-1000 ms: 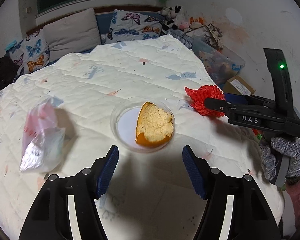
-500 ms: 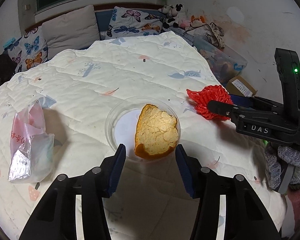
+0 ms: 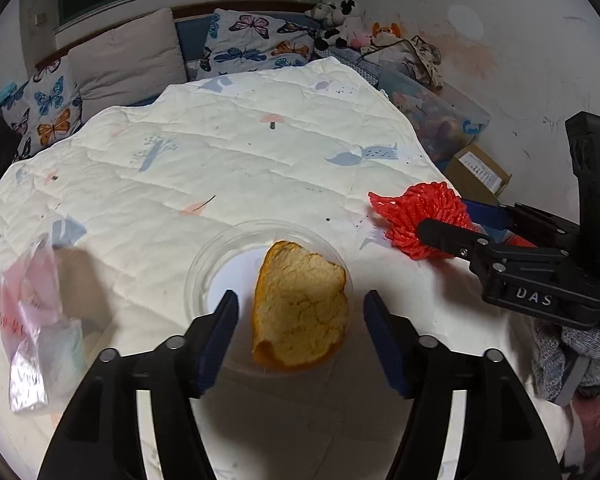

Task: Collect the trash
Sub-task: 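Grasp the clear tub holding bread with the left tool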

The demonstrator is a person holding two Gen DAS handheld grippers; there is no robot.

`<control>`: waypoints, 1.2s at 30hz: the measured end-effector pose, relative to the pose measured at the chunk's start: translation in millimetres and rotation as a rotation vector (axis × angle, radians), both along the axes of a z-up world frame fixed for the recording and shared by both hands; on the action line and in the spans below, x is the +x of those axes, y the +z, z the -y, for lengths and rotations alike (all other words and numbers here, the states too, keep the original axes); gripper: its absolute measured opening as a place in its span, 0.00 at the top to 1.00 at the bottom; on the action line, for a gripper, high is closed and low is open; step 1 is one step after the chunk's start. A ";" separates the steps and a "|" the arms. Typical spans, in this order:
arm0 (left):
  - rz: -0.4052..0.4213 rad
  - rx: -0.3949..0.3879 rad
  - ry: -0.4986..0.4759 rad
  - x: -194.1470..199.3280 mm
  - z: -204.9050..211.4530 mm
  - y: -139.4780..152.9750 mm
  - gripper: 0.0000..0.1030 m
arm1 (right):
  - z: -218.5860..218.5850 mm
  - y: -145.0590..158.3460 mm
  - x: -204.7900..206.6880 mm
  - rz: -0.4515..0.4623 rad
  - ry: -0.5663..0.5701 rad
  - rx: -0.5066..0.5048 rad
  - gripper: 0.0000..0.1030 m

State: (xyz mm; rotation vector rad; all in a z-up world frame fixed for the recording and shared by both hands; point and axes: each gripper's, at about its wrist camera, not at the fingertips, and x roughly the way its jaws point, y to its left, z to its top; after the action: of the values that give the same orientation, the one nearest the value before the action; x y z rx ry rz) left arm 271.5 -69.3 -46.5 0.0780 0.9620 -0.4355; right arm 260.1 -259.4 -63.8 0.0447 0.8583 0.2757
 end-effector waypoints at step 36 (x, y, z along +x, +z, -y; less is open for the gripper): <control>-0.048 -0.149 0.019 31.2 -25.4 -4.5 0.95 | 0.4 3.3 -10.3 0.034 0.012 -0.002 0.52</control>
State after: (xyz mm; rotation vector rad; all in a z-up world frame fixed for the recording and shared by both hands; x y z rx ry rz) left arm 302.6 -43.9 -51.0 -0.0763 0.9736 -0.4923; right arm 249.8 -259.8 -60.4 0.0327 0.8252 0.2861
